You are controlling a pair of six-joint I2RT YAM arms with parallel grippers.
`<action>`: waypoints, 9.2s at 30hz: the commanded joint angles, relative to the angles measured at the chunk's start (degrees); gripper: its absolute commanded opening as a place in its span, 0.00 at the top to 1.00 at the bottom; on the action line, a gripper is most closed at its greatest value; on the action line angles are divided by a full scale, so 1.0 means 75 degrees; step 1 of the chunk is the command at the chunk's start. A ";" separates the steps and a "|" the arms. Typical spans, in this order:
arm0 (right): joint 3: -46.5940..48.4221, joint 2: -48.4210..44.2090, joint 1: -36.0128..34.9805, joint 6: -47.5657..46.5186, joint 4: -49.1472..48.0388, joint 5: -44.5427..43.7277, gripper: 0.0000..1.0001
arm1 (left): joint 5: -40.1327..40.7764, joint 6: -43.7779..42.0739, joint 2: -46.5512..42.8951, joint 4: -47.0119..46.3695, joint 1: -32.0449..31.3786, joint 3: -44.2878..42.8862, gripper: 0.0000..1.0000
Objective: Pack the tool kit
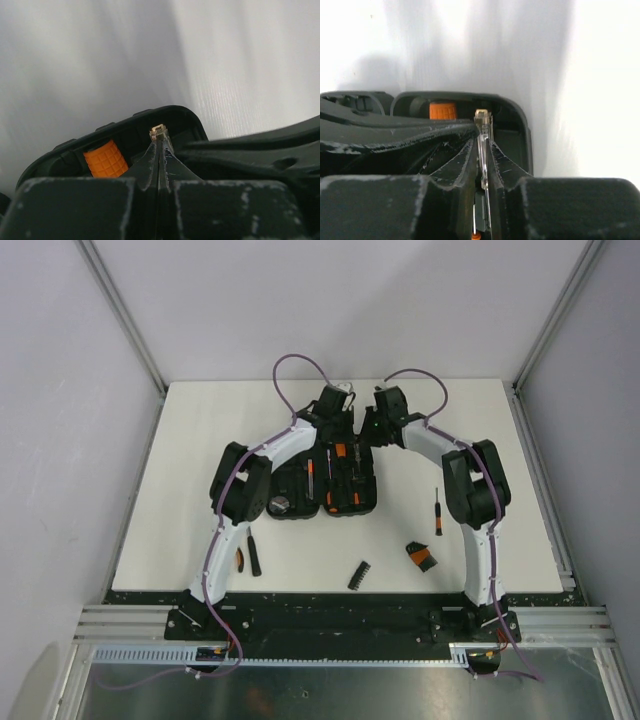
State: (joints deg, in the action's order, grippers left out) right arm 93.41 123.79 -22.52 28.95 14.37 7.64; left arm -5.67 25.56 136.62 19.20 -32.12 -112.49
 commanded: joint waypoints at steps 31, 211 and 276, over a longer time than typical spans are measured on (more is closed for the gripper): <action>0.0643 0.0421 0.0190 -0.0607 0.0276 0.0539 0.95 | -0.0422 0.0183 0.0563 0.1163 0.0017 -0.0055 1.00; -0.0313 0.0641 -0.0466 -0.0082 0.2104 -0.0259 0.94 | -0.0544 0.0513 0.0600 0.1814 0.0218 -0.1371 0.77; 0.2159 0.2965 -0.0556 0.0262 0.5053 0.0777 0.97 | -0.0698 0.0600 0.2023 0.3617 -0.0159 -0.2844 0.98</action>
State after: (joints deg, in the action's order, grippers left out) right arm 114.43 135.70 -22.22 31.46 44.21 16.84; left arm -8.93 30.41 146.34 42.61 -30.24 -134.06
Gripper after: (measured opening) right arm 0.030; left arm 0.019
